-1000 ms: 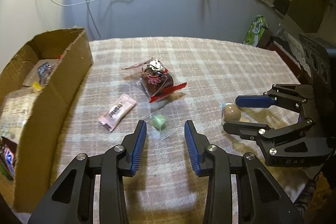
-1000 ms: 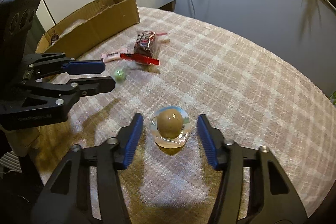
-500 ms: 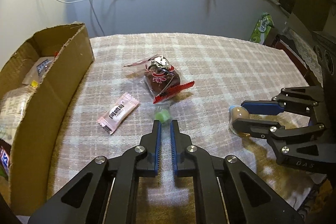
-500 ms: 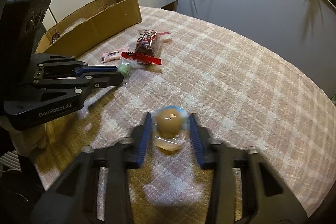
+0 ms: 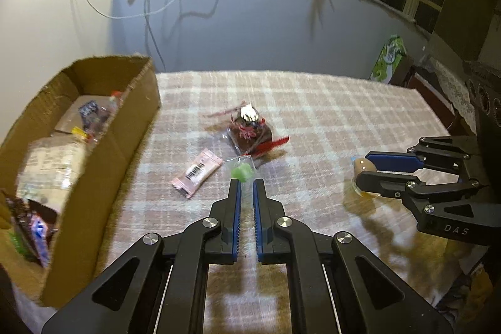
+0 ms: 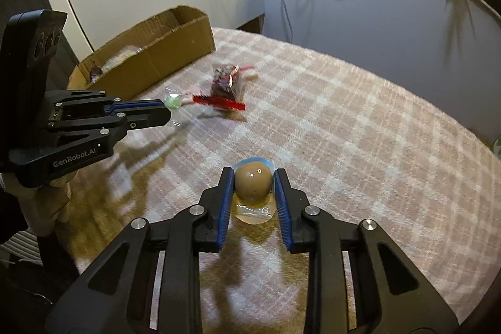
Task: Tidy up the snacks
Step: 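Grasp the small green candy with the left tool while the right tool grasps the egg candy, then carry both candies into the box and open both tools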
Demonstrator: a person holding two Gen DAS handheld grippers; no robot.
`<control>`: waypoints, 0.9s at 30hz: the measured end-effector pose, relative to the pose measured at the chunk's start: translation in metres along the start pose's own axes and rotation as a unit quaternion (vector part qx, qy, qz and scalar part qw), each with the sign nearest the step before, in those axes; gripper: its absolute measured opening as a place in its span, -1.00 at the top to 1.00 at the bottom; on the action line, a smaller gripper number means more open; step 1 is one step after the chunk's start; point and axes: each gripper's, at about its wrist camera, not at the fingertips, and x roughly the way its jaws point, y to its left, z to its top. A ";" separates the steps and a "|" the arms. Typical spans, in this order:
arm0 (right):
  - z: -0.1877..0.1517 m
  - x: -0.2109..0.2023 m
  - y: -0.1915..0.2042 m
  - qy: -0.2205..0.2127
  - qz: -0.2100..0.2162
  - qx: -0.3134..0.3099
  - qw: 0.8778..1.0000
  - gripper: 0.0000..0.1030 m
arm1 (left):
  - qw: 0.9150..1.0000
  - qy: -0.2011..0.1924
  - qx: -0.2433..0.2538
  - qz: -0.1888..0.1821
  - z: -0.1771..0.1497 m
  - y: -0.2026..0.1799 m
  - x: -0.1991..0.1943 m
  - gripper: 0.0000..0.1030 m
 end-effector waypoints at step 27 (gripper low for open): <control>0.117 -0.011 0.079 -0.073 0.036 -0.056 0.995 0.48 | 0.992 -0.092 -0.062 0.059 0.017 0.106 -0.083 0.88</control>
